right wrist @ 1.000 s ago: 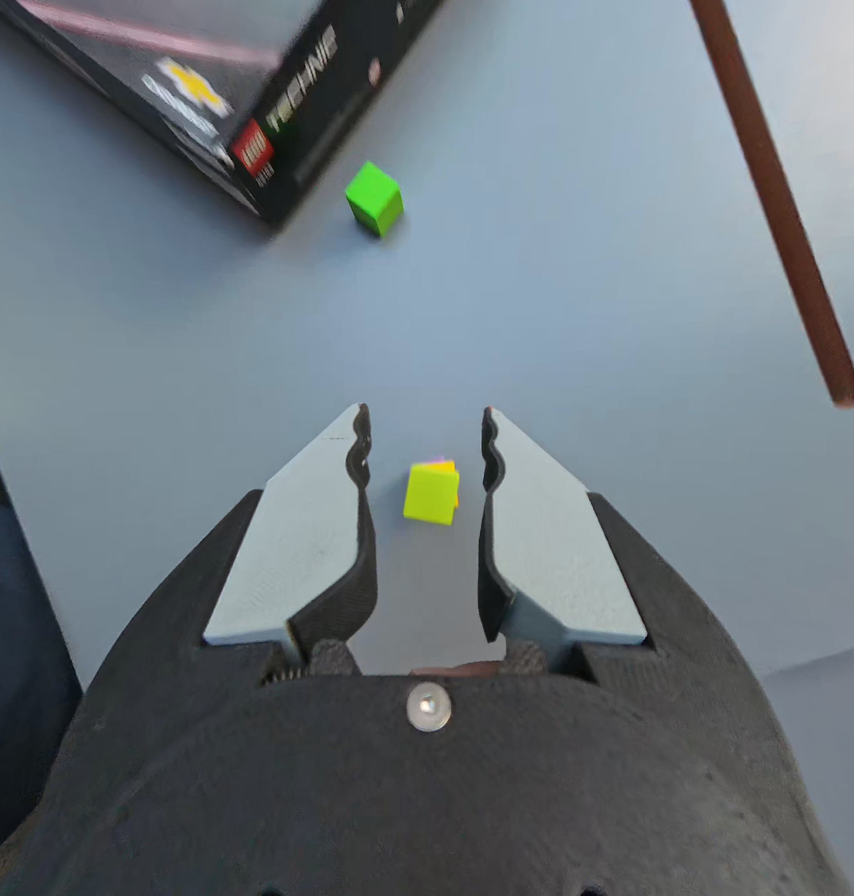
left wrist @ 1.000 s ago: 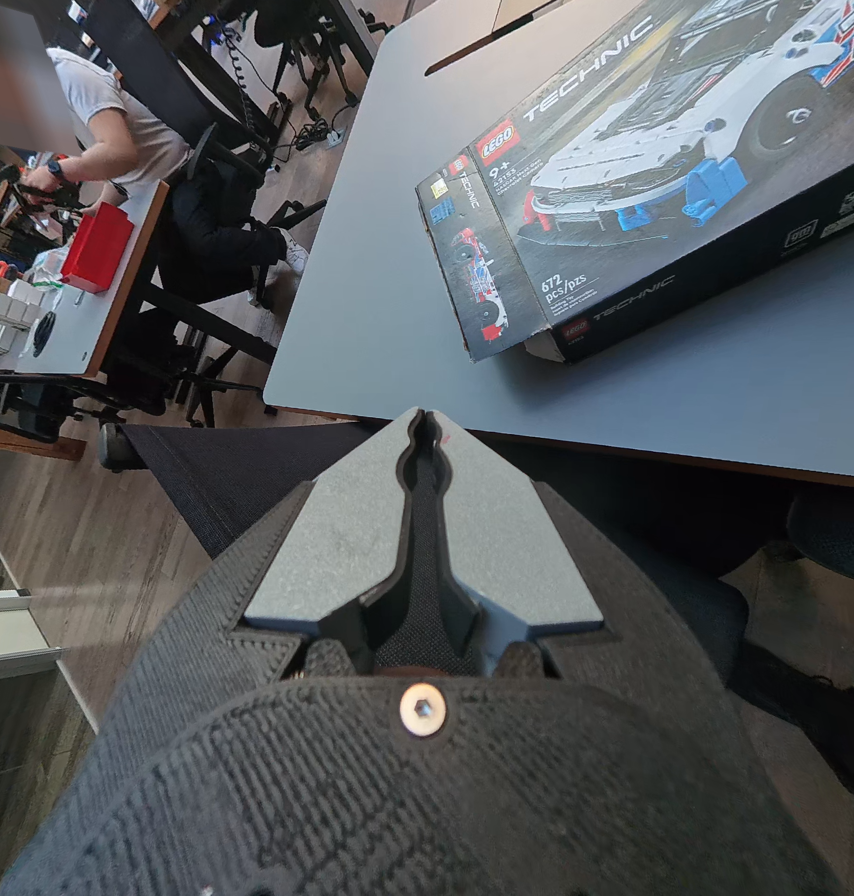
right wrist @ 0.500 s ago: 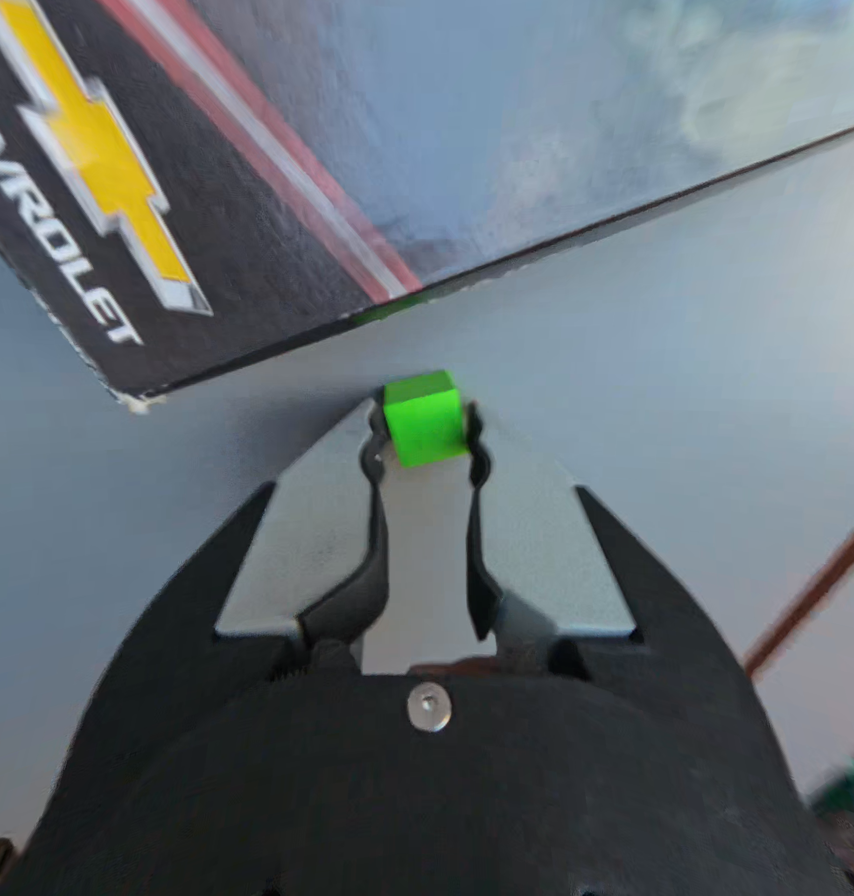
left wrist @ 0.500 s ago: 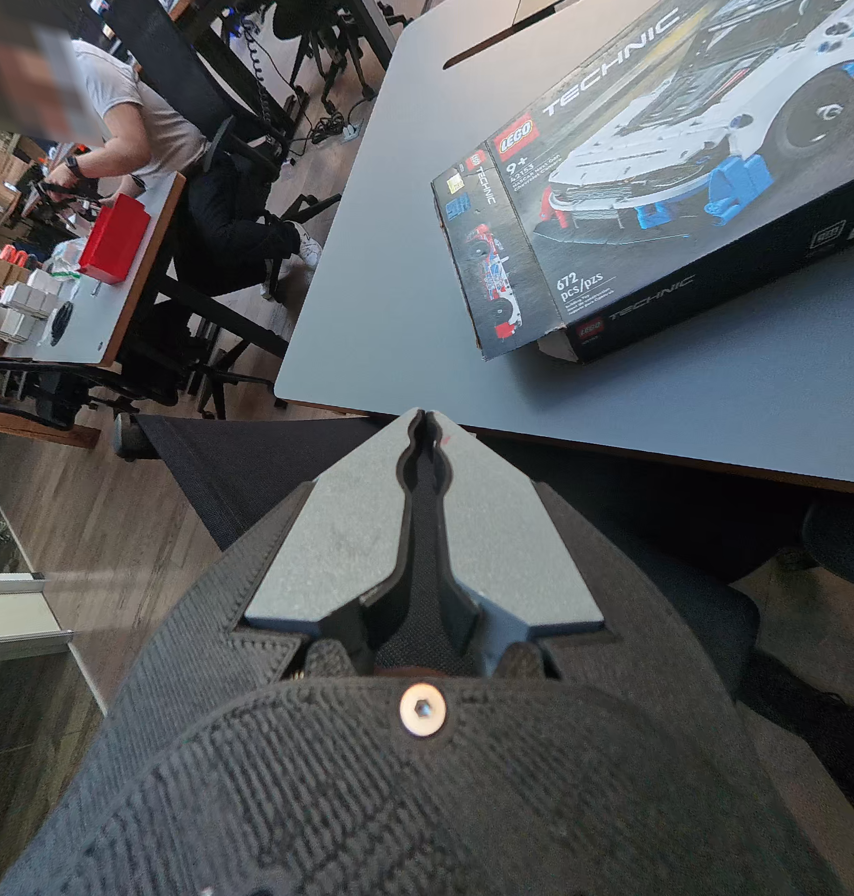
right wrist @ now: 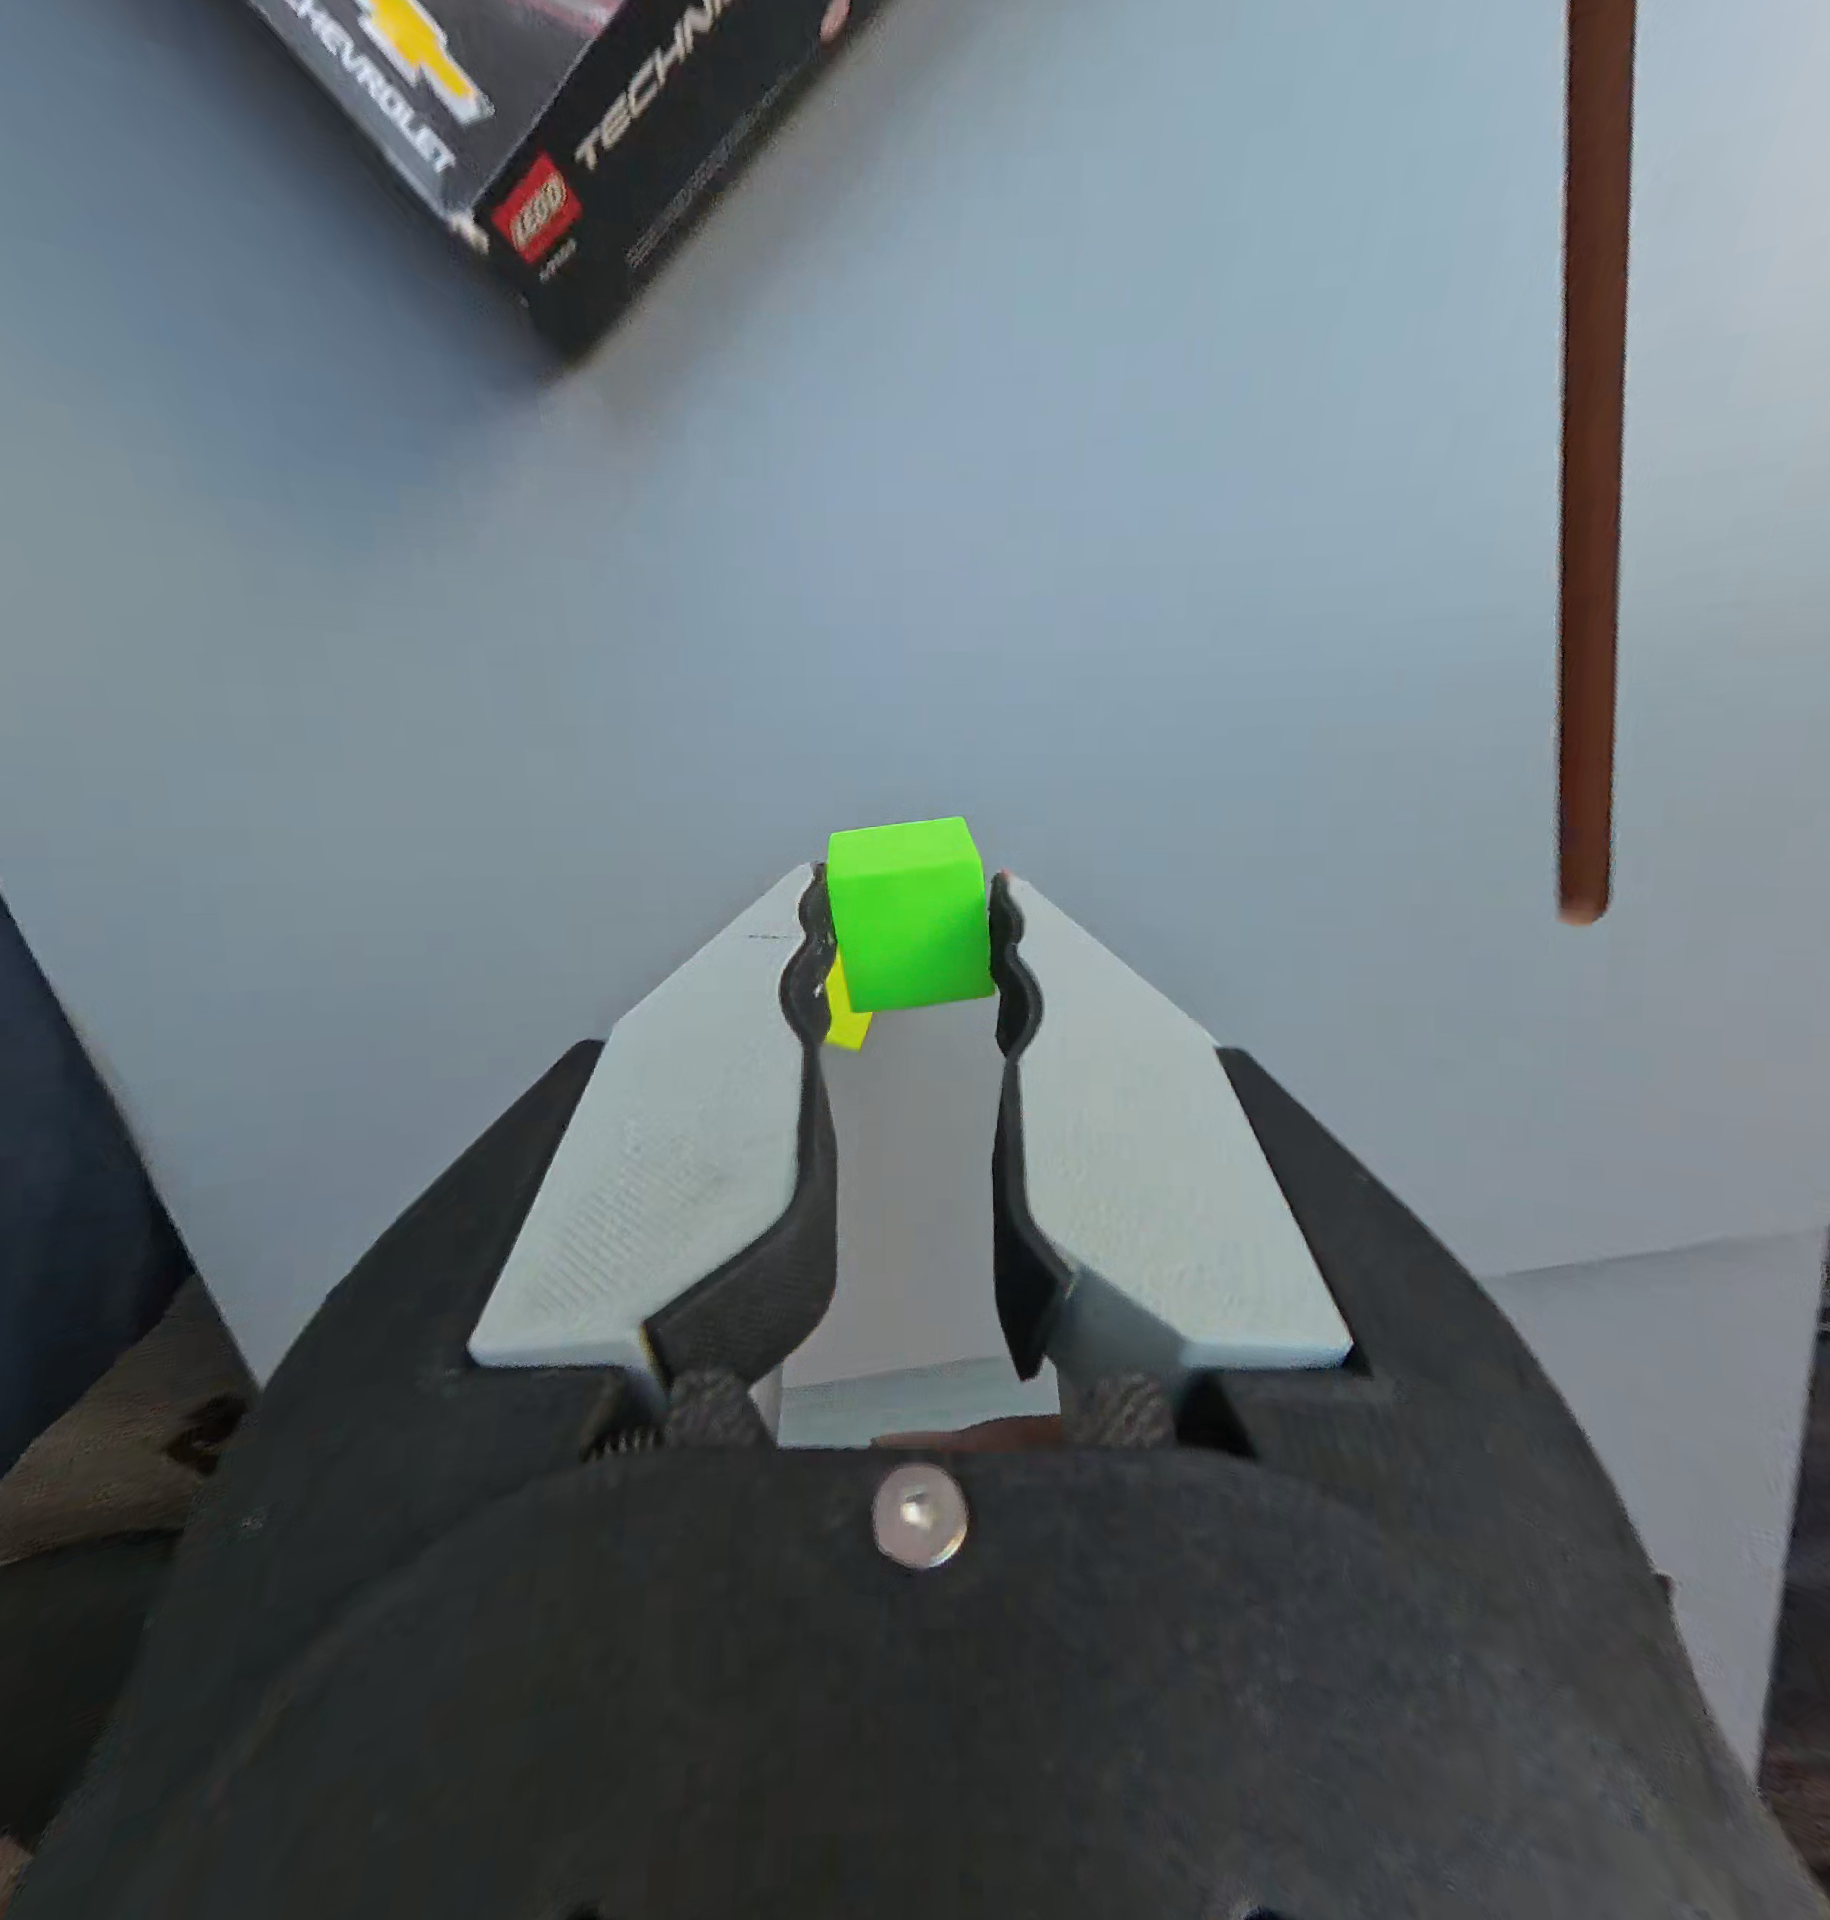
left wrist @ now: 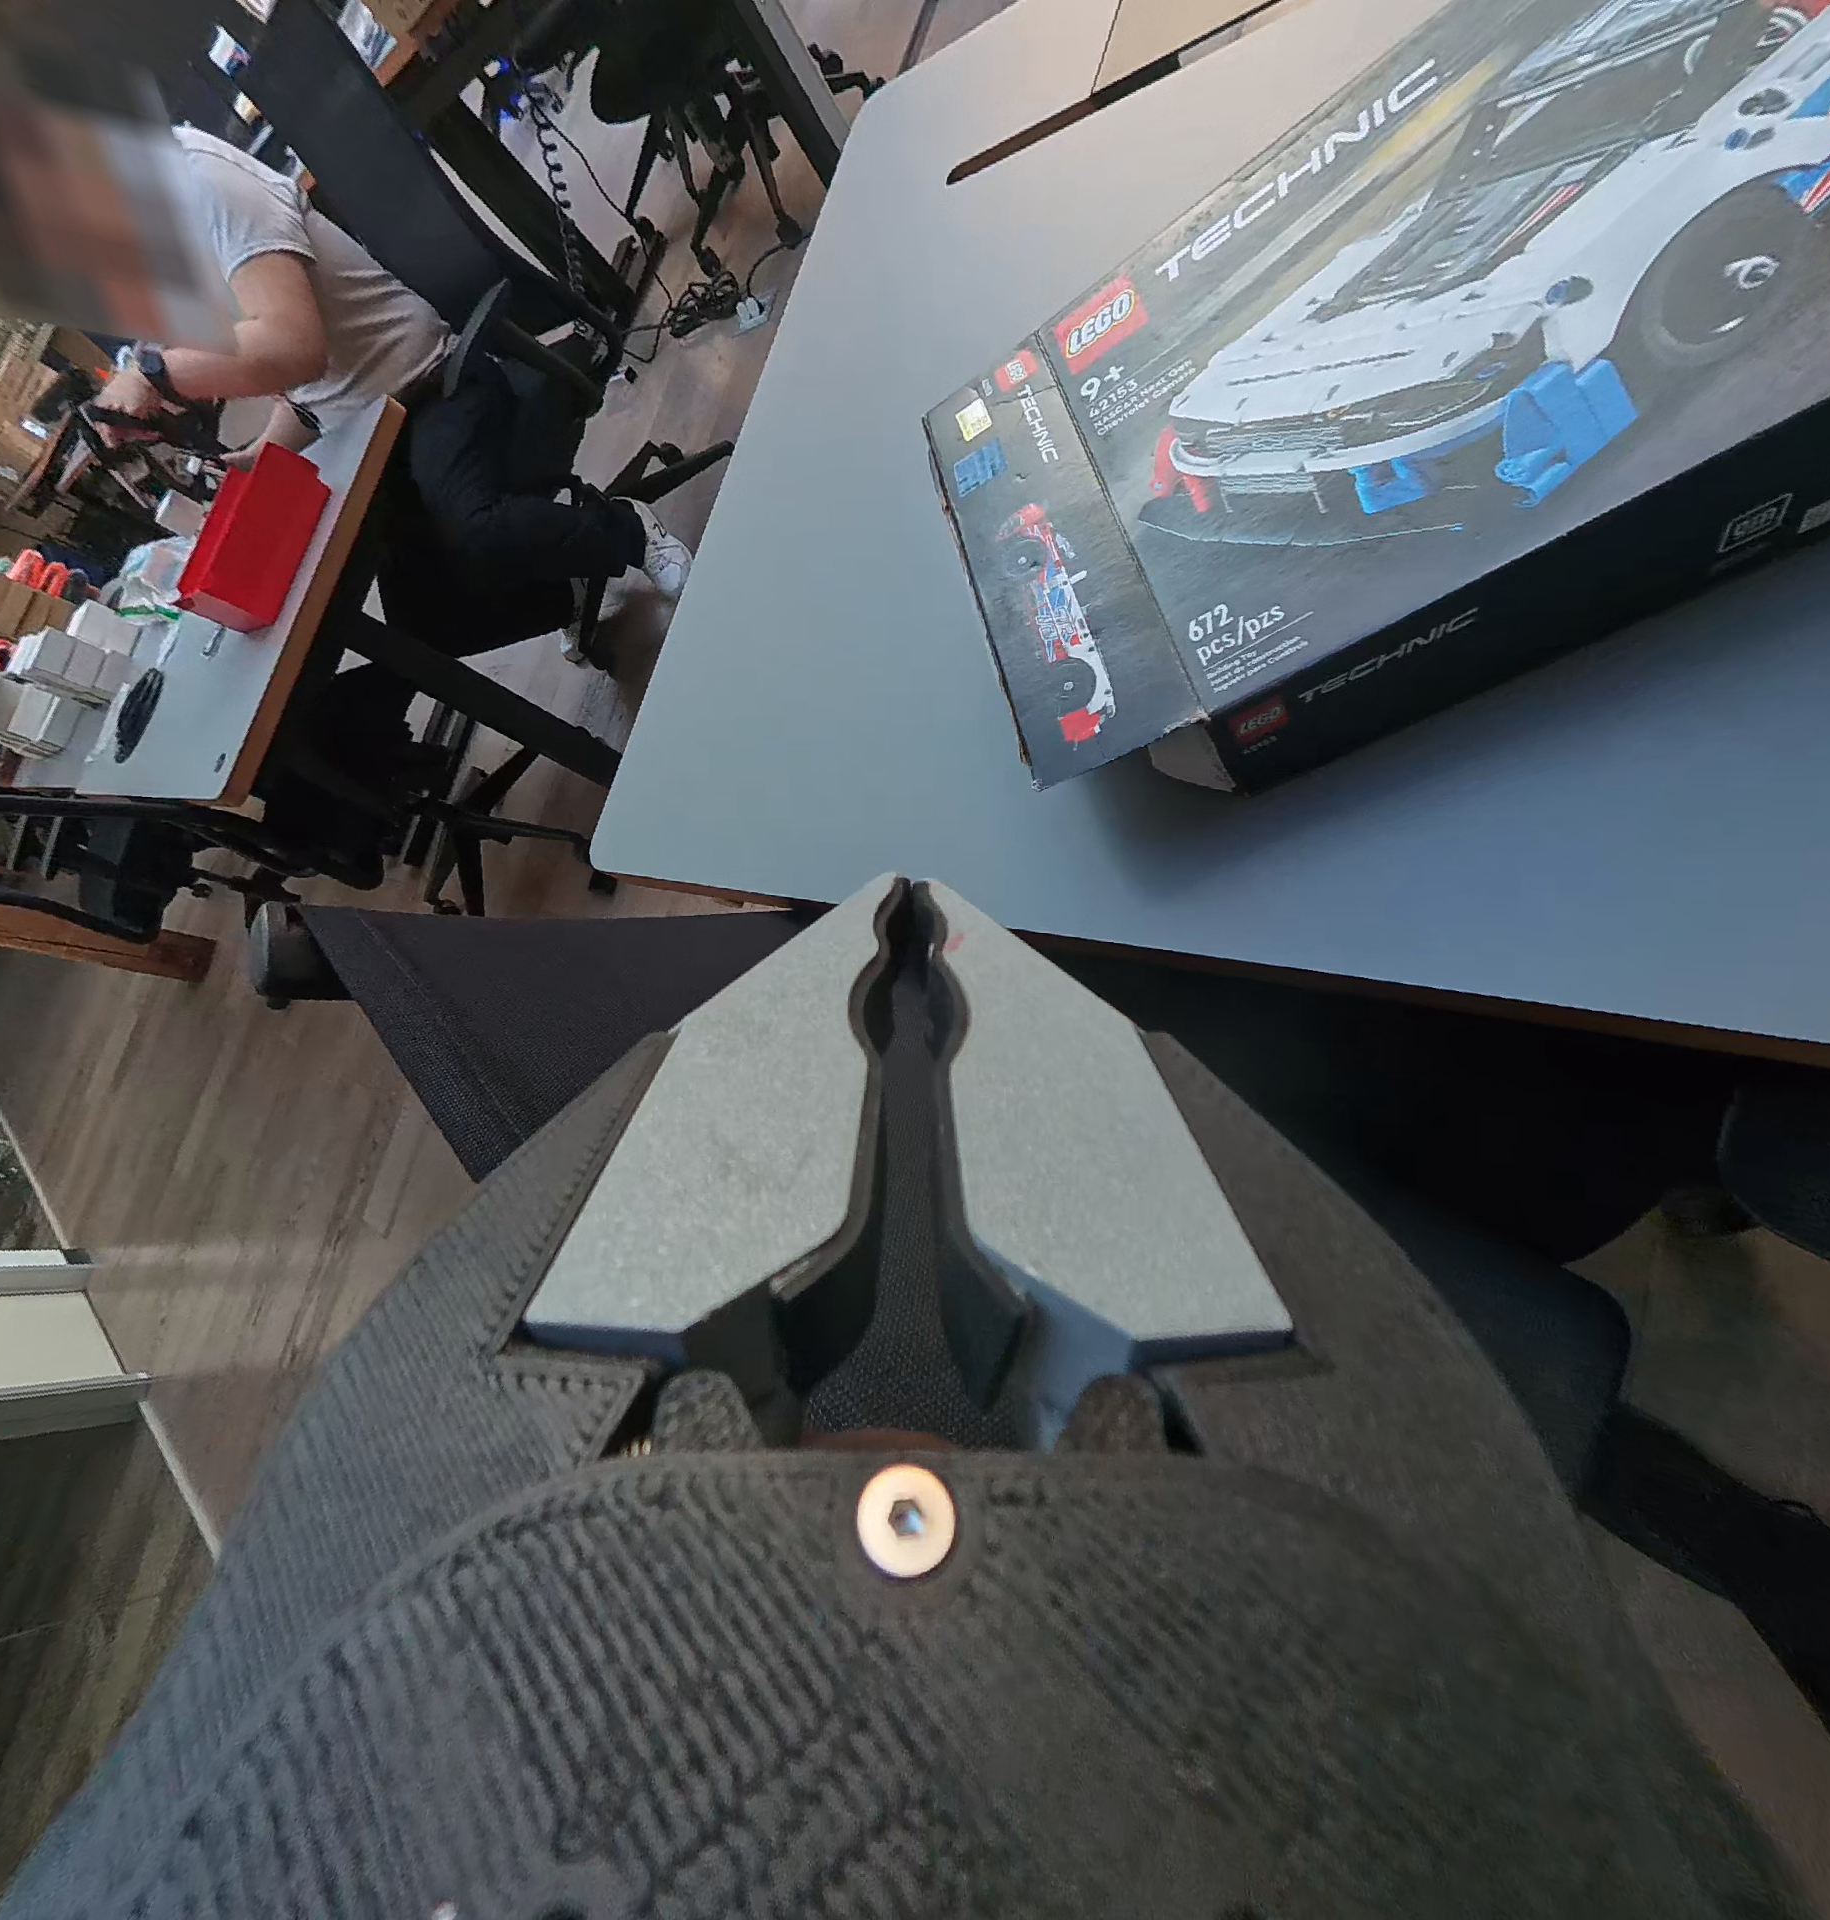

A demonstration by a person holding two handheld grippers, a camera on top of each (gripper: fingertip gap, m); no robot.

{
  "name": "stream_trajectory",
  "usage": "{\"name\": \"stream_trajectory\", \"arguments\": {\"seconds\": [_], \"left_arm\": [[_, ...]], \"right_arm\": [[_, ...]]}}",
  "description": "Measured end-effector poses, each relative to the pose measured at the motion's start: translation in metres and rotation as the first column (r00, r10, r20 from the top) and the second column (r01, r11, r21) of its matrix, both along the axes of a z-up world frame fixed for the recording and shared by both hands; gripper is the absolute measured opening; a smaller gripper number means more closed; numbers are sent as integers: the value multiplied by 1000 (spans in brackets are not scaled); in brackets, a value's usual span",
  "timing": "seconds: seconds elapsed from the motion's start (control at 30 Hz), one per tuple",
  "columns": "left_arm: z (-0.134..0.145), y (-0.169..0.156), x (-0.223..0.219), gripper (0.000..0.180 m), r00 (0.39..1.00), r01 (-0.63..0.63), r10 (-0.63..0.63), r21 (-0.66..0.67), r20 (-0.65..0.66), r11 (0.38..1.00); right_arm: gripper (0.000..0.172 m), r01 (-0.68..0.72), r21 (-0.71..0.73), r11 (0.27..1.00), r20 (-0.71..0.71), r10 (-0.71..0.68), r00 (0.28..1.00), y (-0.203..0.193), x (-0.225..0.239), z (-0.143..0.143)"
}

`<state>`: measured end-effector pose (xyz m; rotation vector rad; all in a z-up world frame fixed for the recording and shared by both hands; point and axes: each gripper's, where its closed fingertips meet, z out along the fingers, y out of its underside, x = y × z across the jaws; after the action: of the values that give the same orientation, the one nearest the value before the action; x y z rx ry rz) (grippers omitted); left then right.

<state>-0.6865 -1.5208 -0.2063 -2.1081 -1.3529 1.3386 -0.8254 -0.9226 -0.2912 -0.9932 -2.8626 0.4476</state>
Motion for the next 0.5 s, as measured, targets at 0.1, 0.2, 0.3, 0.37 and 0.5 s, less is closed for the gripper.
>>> {"name": "stream_trajectory", "arguments": {"seconds": [0.1, 0.2, 0.3, 0.37, 0.5], "left_arm": [[-2, 3, 0, 0, 1000, 15, -15, -11, 15, 1000], [-4, 6, 0, 0, 999, 33, -32, -31, 23, 999], [-5, 6, 0, 0, 999, 37, -36, -26, 26, 999], [-5, 6, 1, 0, 999, 36, -35, -19, 27, 999], [-4, 6, 1, 0, 999, 39, -39, -6, 20, 999]], "right_arm": [[27, 42, -5, 999, 33, -41, 999, 12, 25, -16], [27, 65, 42, 997, 71, -68, 995, 16, 43, -47], [31, 75, 93, 993, 90, -83, 992, 20, 54, -75], [44, 83, 120, 989, 23, -86, 996, 23, 46, -80], [39, 104, 95, 990, 39, -108, 993, 22, 47, -79]]}}
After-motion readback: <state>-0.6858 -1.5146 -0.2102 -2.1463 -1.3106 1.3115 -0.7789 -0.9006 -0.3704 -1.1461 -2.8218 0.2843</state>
